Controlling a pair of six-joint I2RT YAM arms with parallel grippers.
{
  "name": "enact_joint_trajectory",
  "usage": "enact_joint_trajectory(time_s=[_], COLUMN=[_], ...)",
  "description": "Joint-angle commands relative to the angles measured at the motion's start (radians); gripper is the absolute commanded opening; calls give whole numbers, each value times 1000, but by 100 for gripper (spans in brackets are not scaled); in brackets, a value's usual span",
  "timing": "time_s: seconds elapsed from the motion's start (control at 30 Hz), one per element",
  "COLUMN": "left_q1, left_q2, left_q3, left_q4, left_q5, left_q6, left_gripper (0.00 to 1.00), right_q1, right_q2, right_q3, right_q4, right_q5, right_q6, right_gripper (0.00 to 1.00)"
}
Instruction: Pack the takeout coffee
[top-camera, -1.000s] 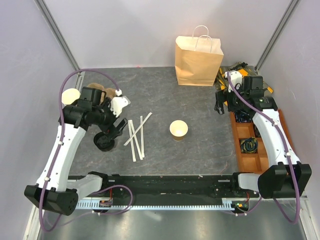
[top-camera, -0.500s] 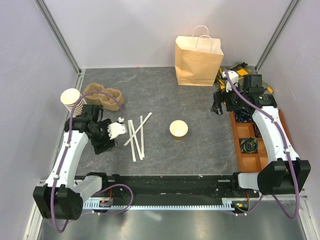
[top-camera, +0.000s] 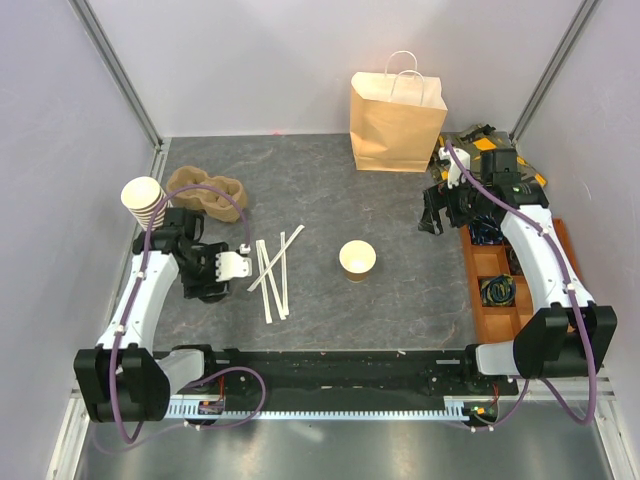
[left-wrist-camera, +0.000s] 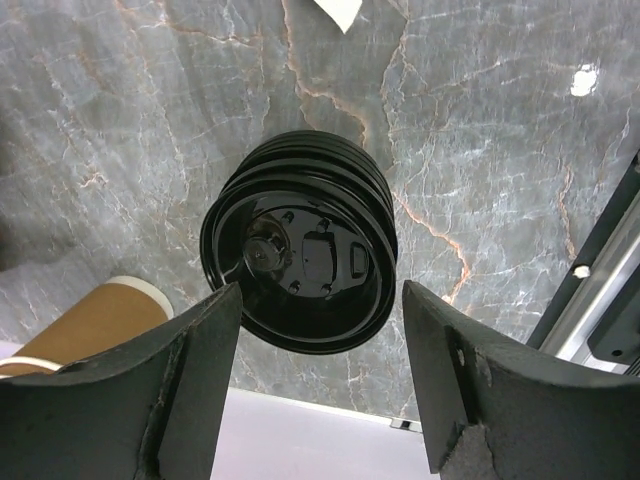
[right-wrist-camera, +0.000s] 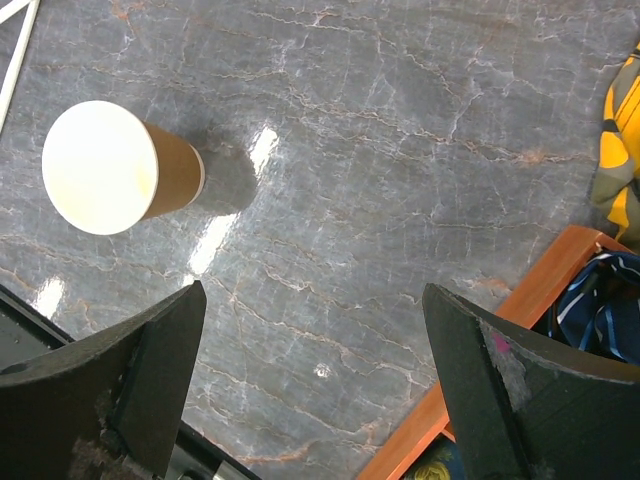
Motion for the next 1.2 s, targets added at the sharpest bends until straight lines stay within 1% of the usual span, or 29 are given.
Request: enact_joint_trajectory(time_s=[0.0, 0.13, 0.33, 0.37, 0.43, 0.47, 0.53, 0.57, 0.63, 0.67, 0.73, 0.77, 1.0, 1.03, 1.17], left_q1=[7, 7, 7, 7, 7, 7, 8, 7, 7, 8, 7, 7, 7, 8, 7], left_q2=[-3, -6, 0, 0, -3, -10, -16, -23, -27, -27, -26, -26, -33, -32, -30], left_q3=[-22, -56, -71, -71, -68, -68, -68, -69, -71, -75, -76, -71, -23, -13, 58], left_q4=[8, 61, 86, 87, 87, 87, 80, 74, 66, 66, 61, 60, -21, -35, -87], left_q5=[29, 22, 26, 25, 29, 31, 26, 25, 17, 14, 11, 10, 6, 8, 16], left_q6=[88, 81, 76, 76, 74, 78, 84, 91, 96, 99, 101, 101, 102, 102, 84], left_gripper=[73, 75, 68, 63, 57, 51, 45, 40, 37, 33, 28, 23, 8, 3, 2], right_q1=[0, 0, 0, 0, 0, 1, 0, 0, 0, 0, 0, 0, 0, 0, 0], right_q2=[9, 16, 22, 24, 24, 24, 25, 25, 25, 27, 25, 27, 25, 22, 15], right_q3=[40, 47, 46, 46, 44, 44, 44, 46, 46, 48, 49, 49, 49, 49, 44], right_q4=[-1, 1, -1, 1, -1, 1, -1, -1, -1, -1, -1, -2, -2, -4, 4], right_q5=[-33, -27, -33, -33, -33, -33, -33, -33, -35, -35, -35, -33, -43, -49, -61], right_q6=[-11, -9, -3, -1, -1, -1, -3, -3, -4, -4, -4, -4, -8, -8, -4], right_gripper=[98, 98, 98, 98, 98, 98, 98, 98, 98, 98, 98, 98, 98, 98, 98])
